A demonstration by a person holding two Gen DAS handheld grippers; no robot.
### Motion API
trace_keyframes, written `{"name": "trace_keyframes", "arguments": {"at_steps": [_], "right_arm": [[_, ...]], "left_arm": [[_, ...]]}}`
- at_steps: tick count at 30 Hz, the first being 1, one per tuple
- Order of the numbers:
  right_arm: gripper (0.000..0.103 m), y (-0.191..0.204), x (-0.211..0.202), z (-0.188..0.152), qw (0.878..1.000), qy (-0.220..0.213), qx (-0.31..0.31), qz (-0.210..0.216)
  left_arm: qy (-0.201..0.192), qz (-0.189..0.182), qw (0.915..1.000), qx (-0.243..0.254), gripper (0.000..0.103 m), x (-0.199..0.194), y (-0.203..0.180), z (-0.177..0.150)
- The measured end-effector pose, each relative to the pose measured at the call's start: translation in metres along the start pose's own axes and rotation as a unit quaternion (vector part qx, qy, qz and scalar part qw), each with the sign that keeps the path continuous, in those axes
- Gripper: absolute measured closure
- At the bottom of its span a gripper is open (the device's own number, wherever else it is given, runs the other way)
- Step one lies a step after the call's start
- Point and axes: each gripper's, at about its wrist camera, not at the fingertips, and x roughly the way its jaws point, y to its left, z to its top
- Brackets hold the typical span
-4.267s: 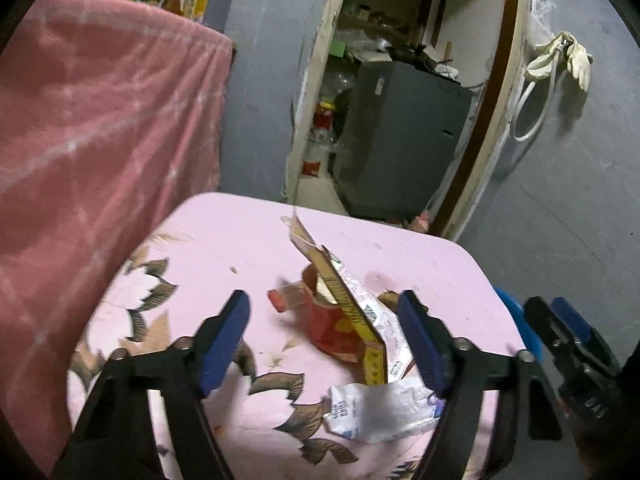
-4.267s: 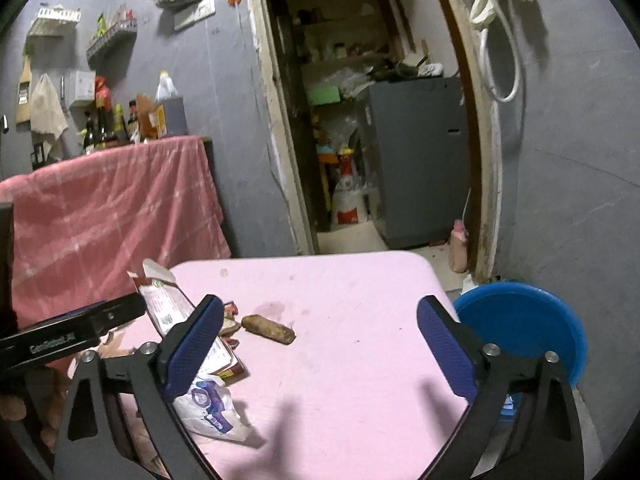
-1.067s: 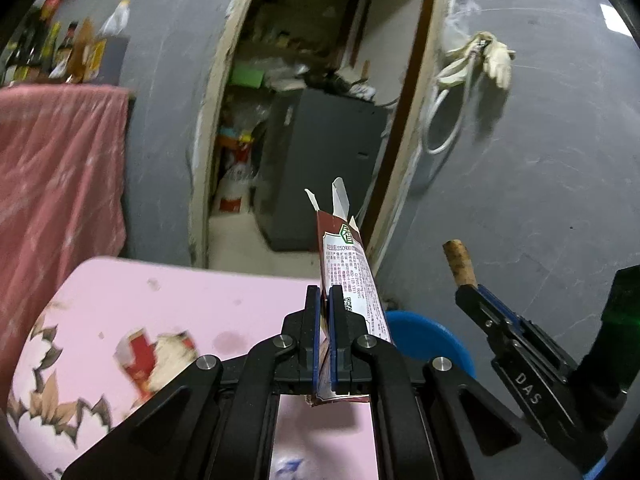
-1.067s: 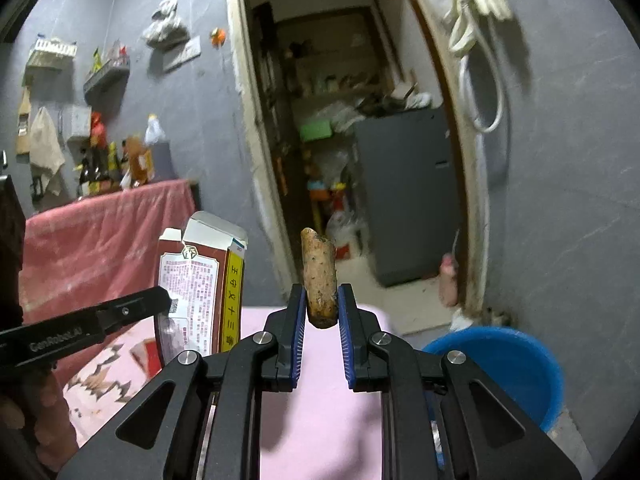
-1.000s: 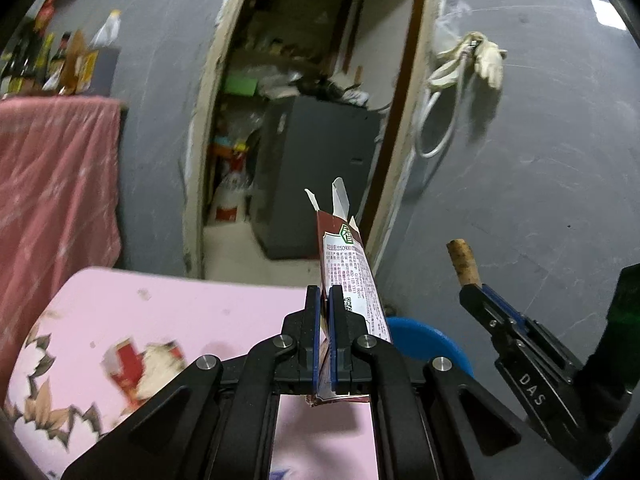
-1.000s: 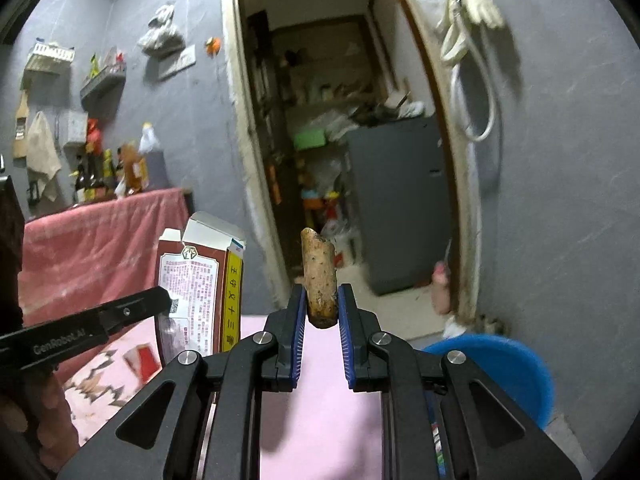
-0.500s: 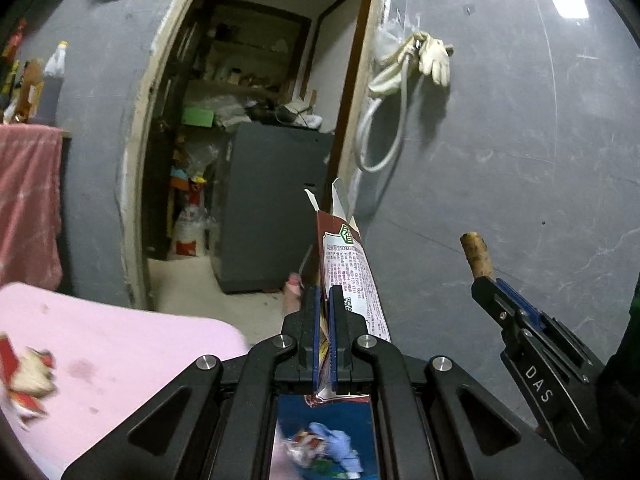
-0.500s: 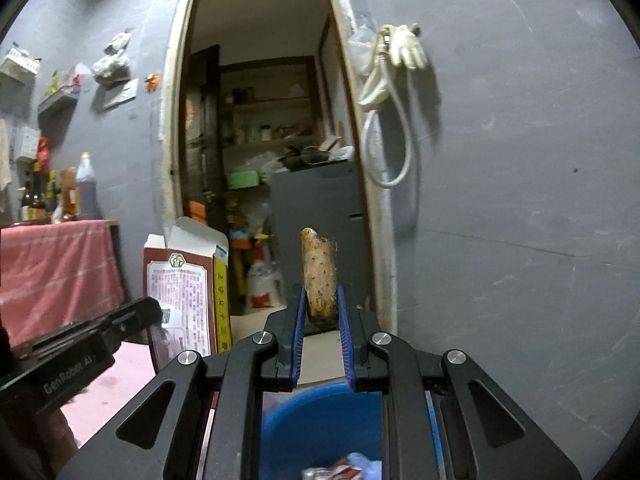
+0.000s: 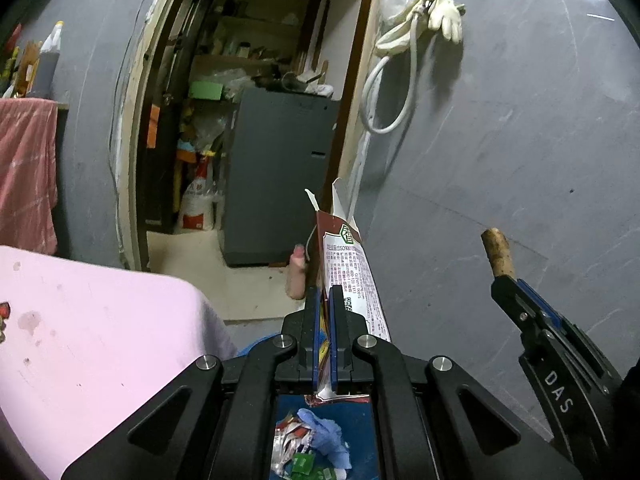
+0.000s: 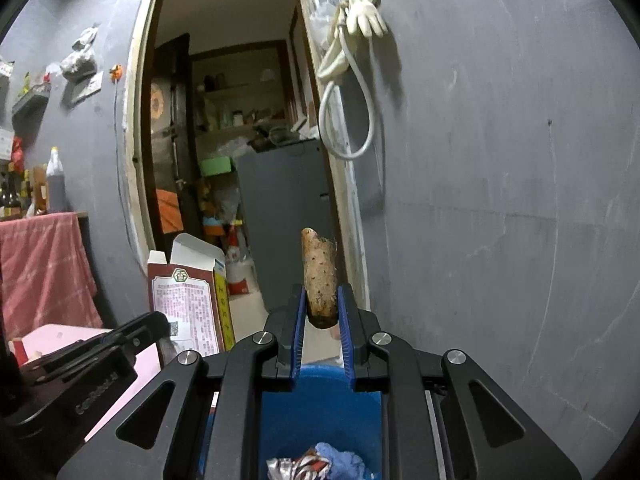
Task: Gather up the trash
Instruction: 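Carry the box and stick over the blue bucket and open both tools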
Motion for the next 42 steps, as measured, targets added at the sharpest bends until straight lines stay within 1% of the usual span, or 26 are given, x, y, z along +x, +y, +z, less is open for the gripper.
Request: {"name": "trace_keyframes", "arguments": {"at_steps": [5, 7, 10, 14, 18, 22, 24, 26, 28, 29, 32, 34, 35, 36, 37, 38, 41, 42], "right_arm": [[0.089, -0.011, 0.011, -0.007, 0.999, 0.036, 0.02, -0.001], [0.089, -0.014, 0.018, -0.01, 0.998, 0.057, 0.029, 0.003], [0.089, -0.015, 0.027, -0.014, 0.996, 0.08, 0.031, 0.007], [0.089, -0.012, 0.031, -0.018, 0.995, 0.095, 0.027, 0.013], [0.088, -0.01, 0.036, -0.02, 0.994, 0.109, 0.026, 0.017], [0.087, -0.011, 0.042, -0.024, 0.991, 0.13, 0.032, 0.017], [0.086, -0.012, 0.042, -0.024, 0.991, 0.131, 0.035, 0.017], [0.085, -0.013, 0.039, -0.022, 0.991, 0.124, 0.037, 0.016], [0.08, -0.015, 0.035, -0.02, 0.993, 0.115, 0.039, 0.015], [0.074, -0.015, 0.034, -0.018, 0.993, 0.11, 0.04, 0.014], [0.073, -0.016, 0.029, -0.012, 0.994, 0.095, 0.044, 0.012], [0.069, -0.015, 0.025, -0.006, 0.995, 0.083, 0.046, 0.008], [0.064, -0.014, 0.023, -0.003, 0.996, 0.077, 0.047, 0.007], [0.057, -0.014, 0.018, 0.001, 0.997, 0.066, 0.047, 0.005], [0.054, -0.013, 0.016, 0.005, 0.997, 0.058, 0.048, 0.005], [0.051, -0.012, 0.013, 0.008, 0.997, 0.051, 0.05, 0.006], [0.047, -0.007, 0.003, 0.017, 0.998, 0.037, 0.052, 0.004], [0.043, -0.004, -0.001, 0.02, 0.998, 0.032, 0.052, 0.004]], "left_arm": [[0.025, 0.009, 0.9997, -0.001, 0.101, 0.013, 0.003, -0.01], [0.035, 0.01, 0.9993, -0.002, 0.101, 0.018, 0.004, -0.013], [0.053, 0.02, 0.9984, 0.0, 0.101, 0.026, 0.005, -0.019], [0.075, 0.027, 0.9968, -0.009, 0.101, 0.034, 0.01, -0.025], [0.105, 0.027, 0.9937, -0.026, 0.101, 0.043, 0.016, -0.029], [0.125, 0.033, 0.991, -0.037, 0.099, 0.048, 0.019, -0.032], [0.129, 0.035, 0.99, -0.044, 0.098, 0.049, 0.021, -0.032], [0.131, 0.034, 0.9895, -0.051, 0.091, 0.047, 0.022, -0.03], [0.124, 0.035, 0.9899, -0.058, 0.076, 0.044, 0.024, -0.029], [0.12, 0.035, 0.9903, -0.062, 0.074, 0.042, 0.025, -0.028], [0.107, 0.035, 0.9912, -0.069, 0.07, 0.034, 0.026, -0.021], [0.101, 0.037, 0.9914, -0.074, 0.061, 0.028, 0.026, -0.015], [0.096, 0.038, 0.9916, -0.078, 0.059, 0.024, 0.028, -0.011], [0.09, 0.04, 0.9919, -0.081, 0.055, 0.02, 0.029, -0.006], [0.084, 0.041, 0.9922, -0.081, 0.051, 0.016, 0.03, -0.003], [0.077, 0.043, 0.9929, -0.08, 0.049, 0.01, 0.031, 0.002], [0.06, 0.052, 0.9943, -0.071, 0.04, -0.004, 0.035, 0.015], [0.054, 0.054, 0.9948, -0.068, 0.028, -0.012, 0.039, 0.021]]}}
